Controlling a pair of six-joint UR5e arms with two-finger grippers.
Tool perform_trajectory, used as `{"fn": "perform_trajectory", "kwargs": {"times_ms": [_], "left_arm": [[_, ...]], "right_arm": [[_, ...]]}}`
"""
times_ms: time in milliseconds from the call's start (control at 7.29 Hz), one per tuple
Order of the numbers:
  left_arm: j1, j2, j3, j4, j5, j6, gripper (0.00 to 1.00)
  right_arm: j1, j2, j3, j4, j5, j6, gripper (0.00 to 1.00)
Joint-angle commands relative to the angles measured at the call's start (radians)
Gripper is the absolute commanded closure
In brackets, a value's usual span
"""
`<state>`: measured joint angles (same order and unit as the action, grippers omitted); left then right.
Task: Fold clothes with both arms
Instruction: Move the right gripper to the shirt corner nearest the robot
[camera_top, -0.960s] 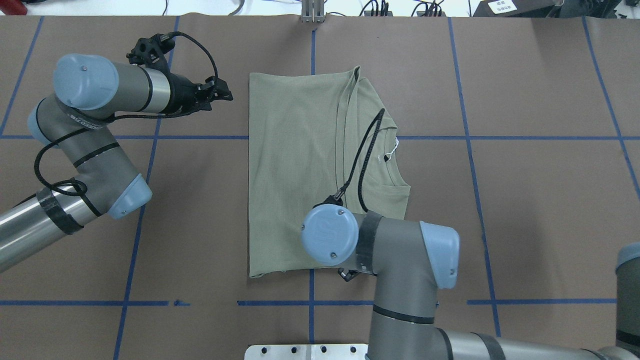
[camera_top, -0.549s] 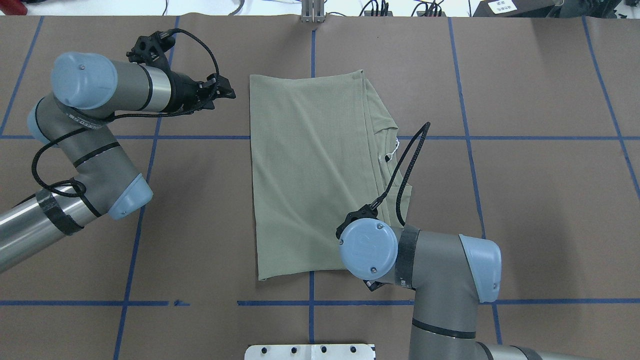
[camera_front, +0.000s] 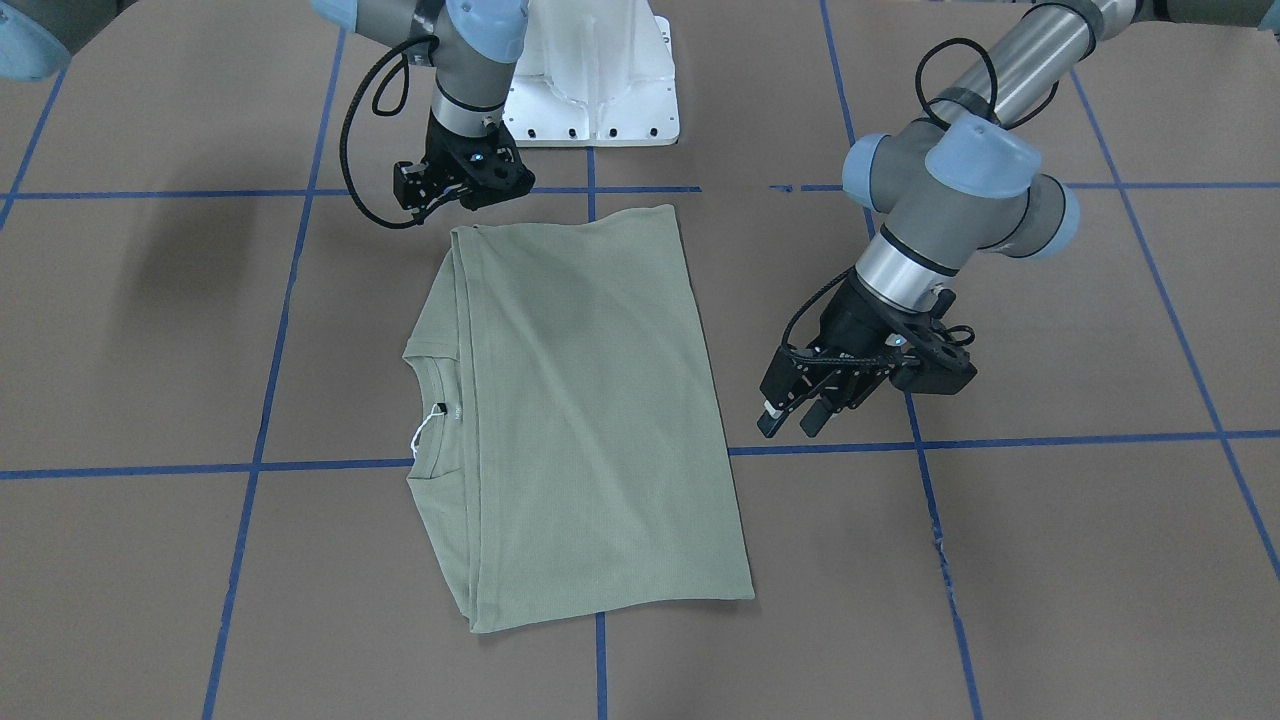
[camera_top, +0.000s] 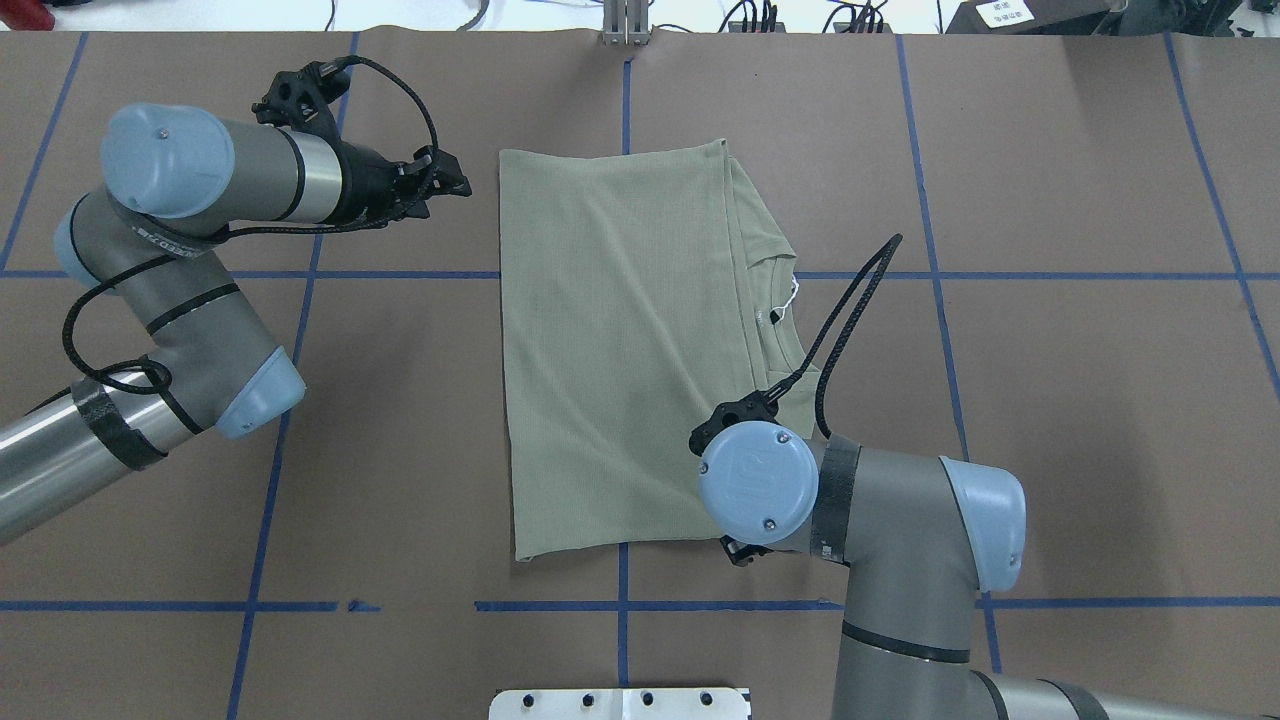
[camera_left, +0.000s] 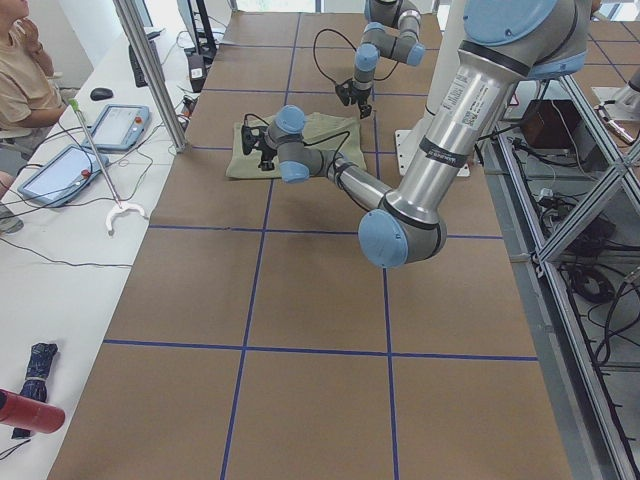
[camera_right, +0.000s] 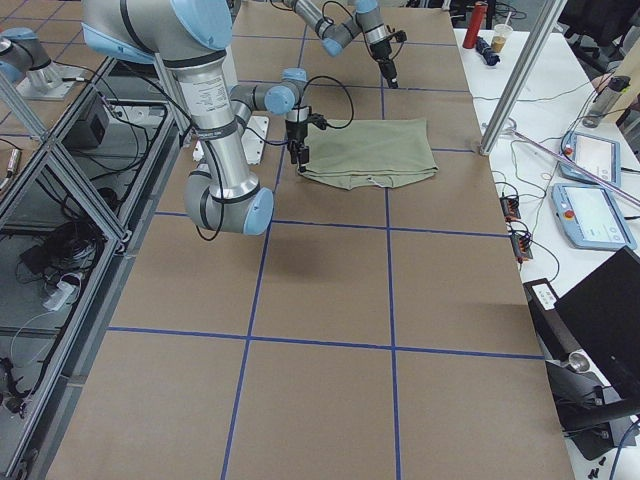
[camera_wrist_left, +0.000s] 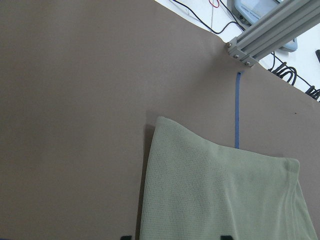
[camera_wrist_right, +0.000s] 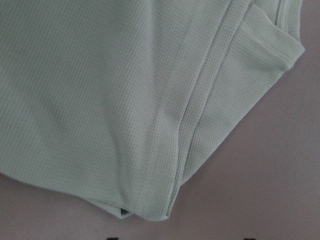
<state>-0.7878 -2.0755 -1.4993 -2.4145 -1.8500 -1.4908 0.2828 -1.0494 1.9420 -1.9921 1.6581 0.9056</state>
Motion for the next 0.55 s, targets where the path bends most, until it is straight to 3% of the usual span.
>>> {"fn": "perform_trajectory", "kwargs": {"times_ms": [0,274,411], "left_arm": [[0.001,0.000,0.001,0.000,0.000,0.000,0.34],[0.001,0.000,0.002,0.001,0.000,0.001,0.34],[0.001,0.000,0.001,0.003,0.000,0.001,0.34]], "right_arm": [[0.010,-0.074,-0.003,0.297,0.000,0.567,0.01],[0.010,-0.220,-0.020,0.657,-0.011,0.922,0.03],[0.010,-0.242,-0.017,0.682,-0.032,1.008,0.04]]}}
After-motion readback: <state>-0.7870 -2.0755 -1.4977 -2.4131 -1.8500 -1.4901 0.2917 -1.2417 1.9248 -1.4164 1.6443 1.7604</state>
